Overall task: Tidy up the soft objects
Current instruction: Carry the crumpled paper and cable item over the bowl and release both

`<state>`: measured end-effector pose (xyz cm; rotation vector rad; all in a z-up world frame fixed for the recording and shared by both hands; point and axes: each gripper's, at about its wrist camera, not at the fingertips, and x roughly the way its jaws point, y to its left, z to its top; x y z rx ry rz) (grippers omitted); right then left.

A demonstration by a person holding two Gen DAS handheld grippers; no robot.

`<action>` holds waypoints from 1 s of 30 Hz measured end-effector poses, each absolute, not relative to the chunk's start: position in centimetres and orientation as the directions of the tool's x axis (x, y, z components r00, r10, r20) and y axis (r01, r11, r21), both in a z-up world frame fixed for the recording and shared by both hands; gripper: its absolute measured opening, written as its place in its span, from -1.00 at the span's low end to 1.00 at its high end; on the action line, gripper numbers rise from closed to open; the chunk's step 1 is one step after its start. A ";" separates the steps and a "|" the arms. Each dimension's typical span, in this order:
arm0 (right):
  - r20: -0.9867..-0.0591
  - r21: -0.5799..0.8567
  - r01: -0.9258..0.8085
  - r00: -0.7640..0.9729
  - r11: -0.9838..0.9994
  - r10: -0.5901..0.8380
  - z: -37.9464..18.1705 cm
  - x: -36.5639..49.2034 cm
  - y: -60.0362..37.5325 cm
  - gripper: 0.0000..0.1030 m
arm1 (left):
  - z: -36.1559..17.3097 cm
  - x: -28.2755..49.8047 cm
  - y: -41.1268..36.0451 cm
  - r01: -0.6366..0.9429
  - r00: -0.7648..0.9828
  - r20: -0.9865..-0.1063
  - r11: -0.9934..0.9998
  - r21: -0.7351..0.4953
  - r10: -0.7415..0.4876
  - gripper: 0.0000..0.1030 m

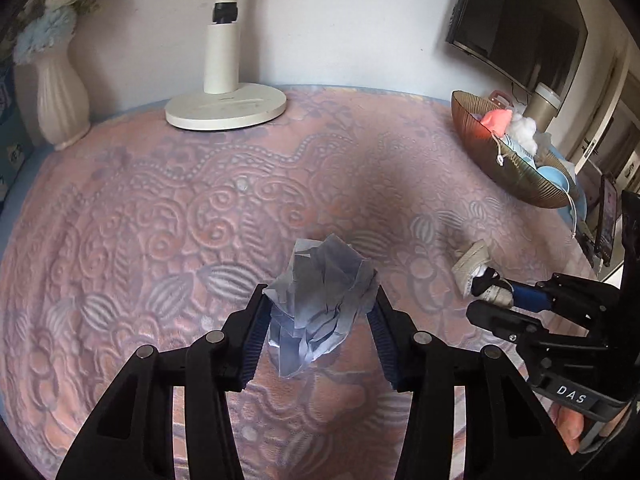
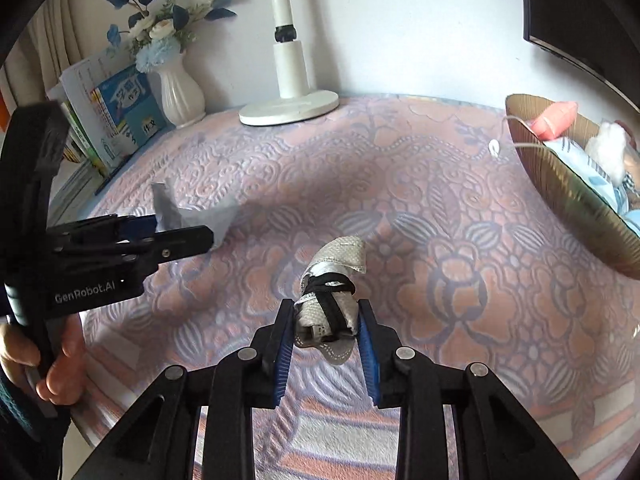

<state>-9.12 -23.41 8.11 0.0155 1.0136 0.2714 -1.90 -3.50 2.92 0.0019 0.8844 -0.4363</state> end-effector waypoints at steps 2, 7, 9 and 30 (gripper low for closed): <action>-0.847 0.134 -0.199 0.486 0.971 0.217 7.8 -9.3 -23.5 -0.11 | 3.1 -2.5 -2.9 0.360 0.585 -0.725 0.918 -0.168 -0.362 -0.11; -0.831 0.199 -0.149 0.498 0.969 0.248 7.6 -10.9 -25.4 0.31 | 3.6 -3.0 -3.1 0.384 0.626 -0.679 0.910 -0.160 -0.383 -0.10; -0.821 0.238 -0.124 0.504 0.963 0.268 7.1 -10.8 -25.8 0.38 | 3.5 -2.7 -3.4 0.398 0.611 -0.687 0.903 -0.162 -0.393 -0.10; -0.756 0.114 -0.202 0.618 0.973 0.217 12.1 -12.8 -24.0 -0.49 | 4.3 -3.6 -3.6 0.375 0.652 -0.665 0.917 -0.134 -0.364 -0.10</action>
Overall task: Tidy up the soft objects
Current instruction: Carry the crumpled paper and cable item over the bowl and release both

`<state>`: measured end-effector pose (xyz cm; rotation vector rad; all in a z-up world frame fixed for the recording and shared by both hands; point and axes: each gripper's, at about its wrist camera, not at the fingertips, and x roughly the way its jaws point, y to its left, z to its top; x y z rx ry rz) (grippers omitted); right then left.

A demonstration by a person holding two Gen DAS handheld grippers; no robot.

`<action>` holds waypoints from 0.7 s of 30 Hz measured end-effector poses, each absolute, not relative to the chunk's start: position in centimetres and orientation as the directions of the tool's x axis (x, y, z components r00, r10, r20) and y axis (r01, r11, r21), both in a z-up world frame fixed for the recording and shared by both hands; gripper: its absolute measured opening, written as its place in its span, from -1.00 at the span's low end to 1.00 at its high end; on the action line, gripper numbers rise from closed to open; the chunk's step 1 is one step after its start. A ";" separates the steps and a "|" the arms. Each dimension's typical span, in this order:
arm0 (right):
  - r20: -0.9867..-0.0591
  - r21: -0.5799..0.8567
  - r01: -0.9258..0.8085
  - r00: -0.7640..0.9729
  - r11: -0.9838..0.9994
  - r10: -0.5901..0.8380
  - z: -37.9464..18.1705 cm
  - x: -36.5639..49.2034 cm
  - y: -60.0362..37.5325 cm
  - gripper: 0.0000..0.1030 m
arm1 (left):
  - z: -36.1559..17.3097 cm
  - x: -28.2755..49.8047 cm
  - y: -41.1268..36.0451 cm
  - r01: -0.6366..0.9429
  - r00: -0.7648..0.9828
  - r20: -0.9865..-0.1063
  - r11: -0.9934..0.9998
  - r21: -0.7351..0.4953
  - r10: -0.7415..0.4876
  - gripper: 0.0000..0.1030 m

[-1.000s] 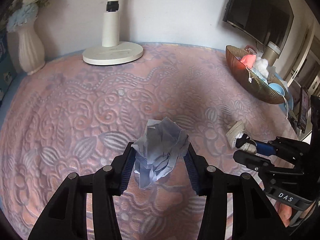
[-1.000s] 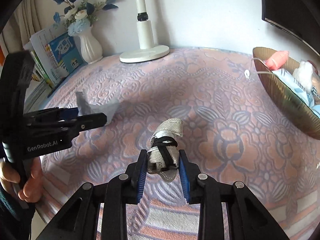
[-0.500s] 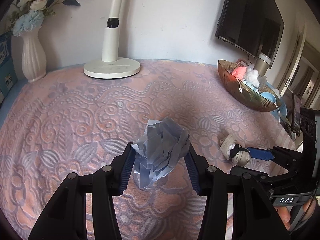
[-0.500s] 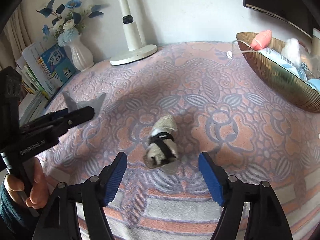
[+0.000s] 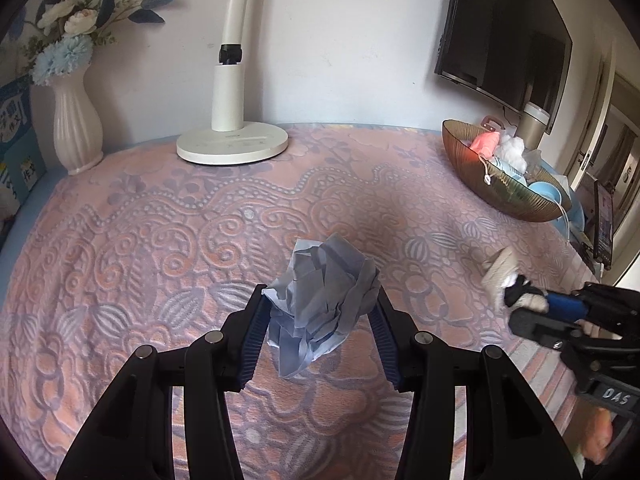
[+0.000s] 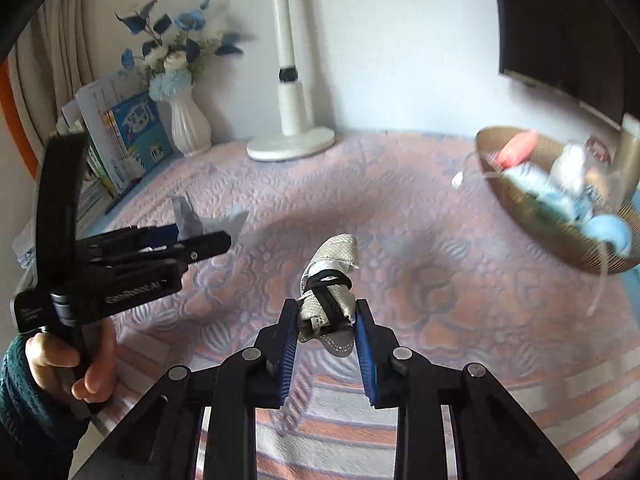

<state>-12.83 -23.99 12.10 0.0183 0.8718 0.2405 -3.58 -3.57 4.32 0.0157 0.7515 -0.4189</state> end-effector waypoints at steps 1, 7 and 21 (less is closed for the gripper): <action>-0.743 0.103 -0.191 0.638 0.976 0.203 13.1 -13.1 -24.8 -0.49 | 4.7 -3.5 -3.7 0.373 0.650 -0.665 0.917 -0.144 -0.368 -0.10; -0.639 0.034 -0.030 0.768 0.999 0.045 20.3 -12.4 -32.4 -0.49 | 11.2 -2.6 -7.9 0.477 0.640 -0.573 0.849 -0.225 -0.512 -0.10; -0.665 0.201 0.331 0.737 0.922 -0.120 21.4 -4.8 -49.5 -0.49 | 15.0 4.0 -28.2 0.697 0.500 -0.554 0.689 -0.200 -0.666 -0.10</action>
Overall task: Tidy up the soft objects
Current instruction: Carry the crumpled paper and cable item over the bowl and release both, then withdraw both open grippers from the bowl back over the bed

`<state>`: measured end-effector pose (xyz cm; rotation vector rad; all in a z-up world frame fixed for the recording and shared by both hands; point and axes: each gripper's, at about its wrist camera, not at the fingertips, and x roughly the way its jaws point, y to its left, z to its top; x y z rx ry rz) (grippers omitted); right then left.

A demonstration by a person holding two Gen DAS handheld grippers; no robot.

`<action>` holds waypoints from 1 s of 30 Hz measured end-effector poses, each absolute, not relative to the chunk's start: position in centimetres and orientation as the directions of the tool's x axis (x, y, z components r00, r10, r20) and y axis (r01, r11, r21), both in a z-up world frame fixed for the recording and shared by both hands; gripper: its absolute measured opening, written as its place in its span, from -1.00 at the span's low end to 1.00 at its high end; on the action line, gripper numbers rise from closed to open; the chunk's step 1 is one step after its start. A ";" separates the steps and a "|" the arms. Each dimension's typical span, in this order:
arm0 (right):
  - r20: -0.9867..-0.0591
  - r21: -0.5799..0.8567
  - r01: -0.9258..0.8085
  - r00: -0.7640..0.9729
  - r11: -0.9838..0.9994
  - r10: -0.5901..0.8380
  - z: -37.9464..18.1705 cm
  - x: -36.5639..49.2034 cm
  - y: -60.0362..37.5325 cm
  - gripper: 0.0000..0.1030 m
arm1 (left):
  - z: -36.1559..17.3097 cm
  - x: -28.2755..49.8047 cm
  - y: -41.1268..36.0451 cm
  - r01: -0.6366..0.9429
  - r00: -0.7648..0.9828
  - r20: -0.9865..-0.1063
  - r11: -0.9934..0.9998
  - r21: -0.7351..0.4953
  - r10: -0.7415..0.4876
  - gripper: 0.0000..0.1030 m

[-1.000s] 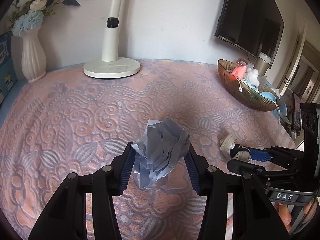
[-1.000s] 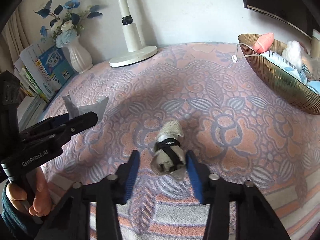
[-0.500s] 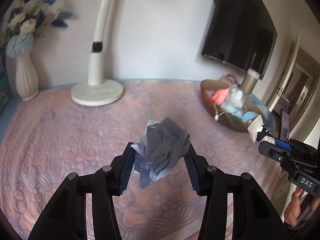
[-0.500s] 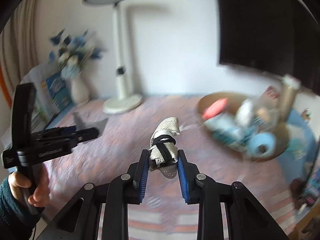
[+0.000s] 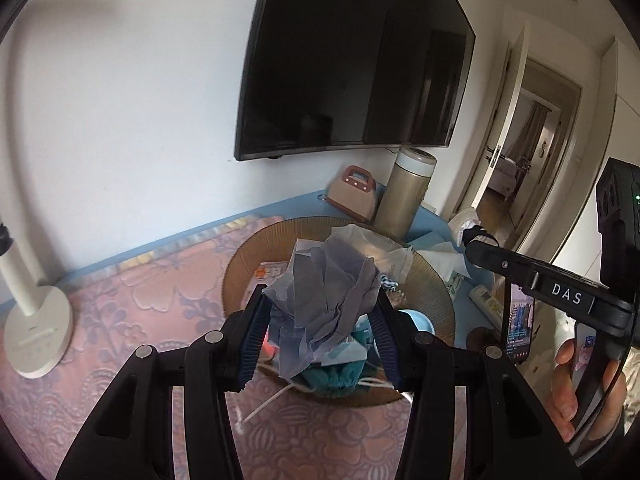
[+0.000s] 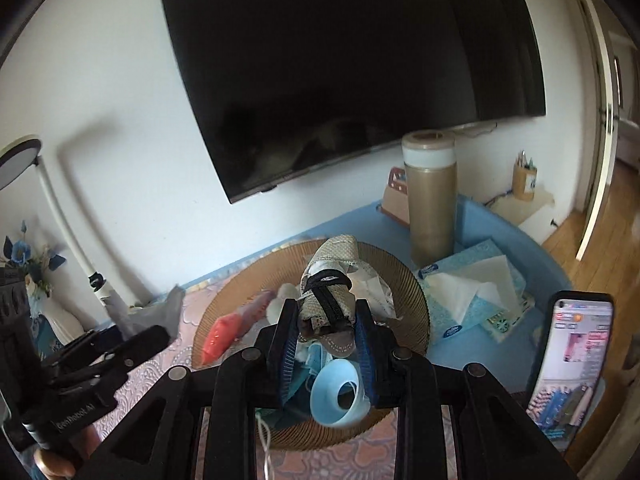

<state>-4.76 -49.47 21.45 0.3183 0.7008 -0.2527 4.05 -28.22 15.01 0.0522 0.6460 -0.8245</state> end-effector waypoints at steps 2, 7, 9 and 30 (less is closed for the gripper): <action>-0.678 0.204 0.329 0.726 0.922 -0.109 20.6 -3.6 -49.8 -0.49 | 14.2 4.9 -29.9 0.700 0.490 -0.566 0.686 -0.199 -0.663 -0.10; -0.726 0.208 0.328 0.683 0.921 -0.080 18.9 -1.4 -50.9 -0.38 | 13.6 6.1 -32.4 0.706 0.495 -0.578 0.688 -0.168 -0.649 0.49; -0.720 0.222 0.321 0.691 0.921 -0.067 18.9 -2.0 -51.1 -0.38 | 14.0 5.8 -31.8 0.700 0.514 -0.567 0.697 -0.155 -0.643 0.49; -0.627 0.228 0.032 0.770 0.973 0.121 24.7 -7.6 -33.9 -0.36 | 23.8 -4.1 -6.6 0.407 0.795 -0.462 0.911 -0.075 -0.393 0.60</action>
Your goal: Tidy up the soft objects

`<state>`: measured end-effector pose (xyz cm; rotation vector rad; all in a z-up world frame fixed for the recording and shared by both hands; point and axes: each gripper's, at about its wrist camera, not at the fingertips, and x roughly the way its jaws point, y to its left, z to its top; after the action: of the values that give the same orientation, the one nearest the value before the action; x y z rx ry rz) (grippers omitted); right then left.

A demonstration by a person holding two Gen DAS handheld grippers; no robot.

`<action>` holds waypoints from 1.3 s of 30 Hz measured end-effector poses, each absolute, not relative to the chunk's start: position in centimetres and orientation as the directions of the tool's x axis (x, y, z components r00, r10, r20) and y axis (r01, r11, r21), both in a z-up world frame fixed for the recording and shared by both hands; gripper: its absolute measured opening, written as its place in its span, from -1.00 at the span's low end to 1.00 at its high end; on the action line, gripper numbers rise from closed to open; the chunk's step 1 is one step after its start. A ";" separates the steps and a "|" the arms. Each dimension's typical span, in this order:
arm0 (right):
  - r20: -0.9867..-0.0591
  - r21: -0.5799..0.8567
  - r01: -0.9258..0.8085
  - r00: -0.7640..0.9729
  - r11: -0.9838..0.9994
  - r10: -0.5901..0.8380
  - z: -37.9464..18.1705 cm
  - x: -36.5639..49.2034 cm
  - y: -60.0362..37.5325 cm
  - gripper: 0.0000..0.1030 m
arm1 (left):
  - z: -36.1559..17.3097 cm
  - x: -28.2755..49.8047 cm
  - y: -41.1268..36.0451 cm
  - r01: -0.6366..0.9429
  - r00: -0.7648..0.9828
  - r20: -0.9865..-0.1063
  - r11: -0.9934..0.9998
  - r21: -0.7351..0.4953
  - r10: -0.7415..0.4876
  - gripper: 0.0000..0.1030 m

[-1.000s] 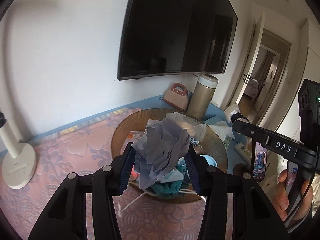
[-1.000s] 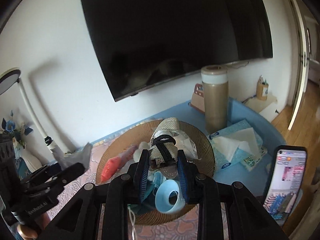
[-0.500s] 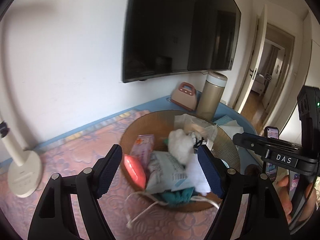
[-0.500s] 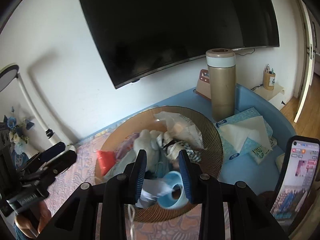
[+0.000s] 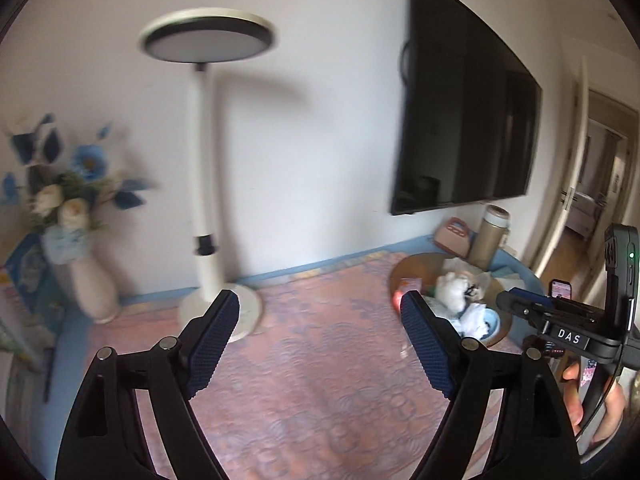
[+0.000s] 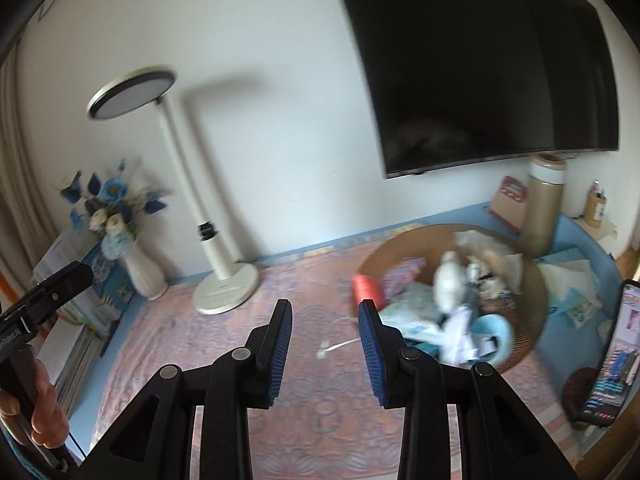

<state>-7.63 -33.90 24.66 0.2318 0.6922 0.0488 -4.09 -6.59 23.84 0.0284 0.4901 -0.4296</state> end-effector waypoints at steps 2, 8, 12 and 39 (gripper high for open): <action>-0.638 0.224 -0.003 0.755 0.975 0.149 23.7 -7.1 -31.6 -0.35 | 23.5 -4.8 -4.5 0.356 0.812 -0.472 0.932 -0.064 -0.343 0.65; -0.697 0.165 -0.078 0.696 0.983 0.172 17.8 -5.4 -25.4 -0.13 | 17.1 -5.1 -0.2 0.236 0.823 -0.512 0.968 -0.087 -0.247 0.81; -0.750 0.162 -0.098 0.635 0.982 0.187 12.9 -4.4 -23.4 -0.01 | 10.4 -3.4 0.0 0.172 0.792 -0.579 0.981 -0.089 -0.192 0.81; -0.776 0.022 -0.104 0.626 0.994 0.083 7.4 -4.8 -21.6 0.54 | 3.5 -1.8 -0.3 0.062 0.745 -0.662 0.996 -0.064 -0.089 0.87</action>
<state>-4.79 -21.59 7.40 -0.0260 0.8881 0.1072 -1.84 -0.29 3.53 -0.0389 0.7262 -0.0830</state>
